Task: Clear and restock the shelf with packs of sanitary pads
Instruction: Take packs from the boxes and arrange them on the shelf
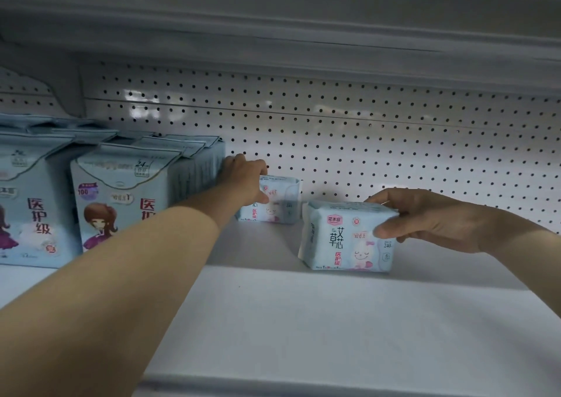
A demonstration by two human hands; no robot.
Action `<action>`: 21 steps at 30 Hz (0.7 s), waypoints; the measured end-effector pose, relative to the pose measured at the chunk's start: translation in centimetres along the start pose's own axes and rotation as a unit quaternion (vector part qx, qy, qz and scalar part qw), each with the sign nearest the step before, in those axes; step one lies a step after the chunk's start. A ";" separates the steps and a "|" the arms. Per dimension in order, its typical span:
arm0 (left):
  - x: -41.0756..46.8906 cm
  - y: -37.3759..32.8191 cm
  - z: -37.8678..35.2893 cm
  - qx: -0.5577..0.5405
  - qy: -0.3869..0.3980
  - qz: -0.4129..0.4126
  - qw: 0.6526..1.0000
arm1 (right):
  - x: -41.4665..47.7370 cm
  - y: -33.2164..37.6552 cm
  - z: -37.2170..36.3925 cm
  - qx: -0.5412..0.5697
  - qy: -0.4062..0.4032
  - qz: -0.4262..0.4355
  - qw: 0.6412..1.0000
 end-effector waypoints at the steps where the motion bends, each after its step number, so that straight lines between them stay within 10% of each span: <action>1: -0.2 0.0 0.0 0.003 0.002 0.003 1.000 | -0.1 -0.1 0.1 0.003 -0.001 0.001 1.000; 12: -3.2 -4.7 4.9 -0.265 0.072 -0.024 0.961 | 3.1 1.3 -1.4 -0.013 -0.039 0.039 0.998; 21: -4.2 -3.4 3.0 -0.155 0.127 -0.062 0.978 | 8.7 3.1 -3.7 -0.054 -0.139 0.092 0.985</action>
Point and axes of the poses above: each hand's wrist, its own x-axis towards the middle knuckle, its own z-axis out of the back of the hand, y = z × x, the point moved 10 cm from there along x, towards the middle knuckle, and after that the axes turned 5 degrees about x, right-handed, at the moved point
